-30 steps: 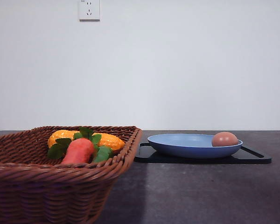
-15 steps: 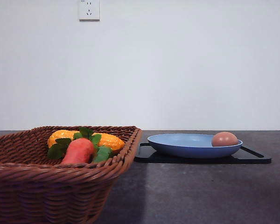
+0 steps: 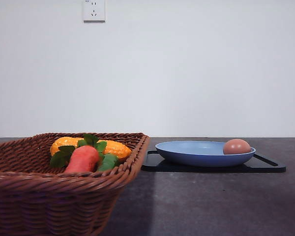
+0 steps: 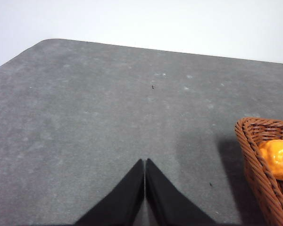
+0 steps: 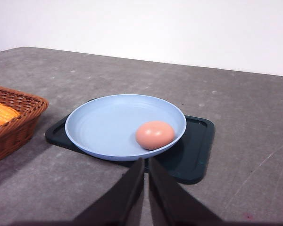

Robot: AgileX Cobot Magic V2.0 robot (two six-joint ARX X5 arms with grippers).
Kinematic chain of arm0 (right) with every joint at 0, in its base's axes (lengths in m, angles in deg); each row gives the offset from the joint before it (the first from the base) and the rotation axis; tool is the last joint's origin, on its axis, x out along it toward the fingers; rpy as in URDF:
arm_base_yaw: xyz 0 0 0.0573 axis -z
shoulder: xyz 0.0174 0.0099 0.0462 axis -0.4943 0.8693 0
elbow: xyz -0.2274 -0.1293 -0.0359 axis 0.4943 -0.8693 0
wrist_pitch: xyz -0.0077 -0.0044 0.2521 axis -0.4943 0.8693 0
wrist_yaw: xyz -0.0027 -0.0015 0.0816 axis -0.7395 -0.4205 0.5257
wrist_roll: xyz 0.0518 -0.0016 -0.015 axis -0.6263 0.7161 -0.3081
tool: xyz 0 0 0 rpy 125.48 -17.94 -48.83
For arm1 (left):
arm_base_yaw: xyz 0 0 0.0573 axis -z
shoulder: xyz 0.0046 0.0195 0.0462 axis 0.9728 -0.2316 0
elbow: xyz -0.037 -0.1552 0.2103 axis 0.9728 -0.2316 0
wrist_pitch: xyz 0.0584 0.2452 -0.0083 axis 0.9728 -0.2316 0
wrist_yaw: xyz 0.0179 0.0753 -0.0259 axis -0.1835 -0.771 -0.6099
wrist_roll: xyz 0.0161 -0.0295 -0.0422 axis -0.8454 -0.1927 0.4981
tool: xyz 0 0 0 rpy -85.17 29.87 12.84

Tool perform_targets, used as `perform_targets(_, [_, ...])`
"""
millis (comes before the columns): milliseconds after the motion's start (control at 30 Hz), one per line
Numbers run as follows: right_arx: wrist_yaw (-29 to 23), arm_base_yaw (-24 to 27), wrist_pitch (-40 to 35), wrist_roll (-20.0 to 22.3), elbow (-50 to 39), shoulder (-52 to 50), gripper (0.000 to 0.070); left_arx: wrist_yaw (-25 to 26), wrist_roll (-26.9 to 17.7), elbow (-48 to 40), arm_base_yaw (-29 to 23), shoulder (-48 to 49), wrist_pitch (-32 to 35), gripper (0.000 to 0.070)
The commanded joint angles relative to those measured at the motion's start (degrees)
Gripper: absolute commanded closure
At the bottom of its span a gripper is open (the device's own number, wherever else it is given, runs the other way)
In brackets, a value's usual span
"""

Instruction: Transfer egg from basket to plate and serve

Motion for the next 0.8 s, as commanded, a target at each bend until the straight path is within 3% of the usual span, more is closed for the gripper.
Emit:
perform_targets(0, [-0.2,0.0,-0.5,-0.4,-0.3,0.0,0.07,-0.1,0.1,-1.6,-0.1,0.1,0.8,0.07])
perform_targets(767, [-0.2,0.0,-0.5,-0.4,-0.3,0.0,0.07,-0.1,0.1,-1.6,-0.1,0.1,0.8,0.07])
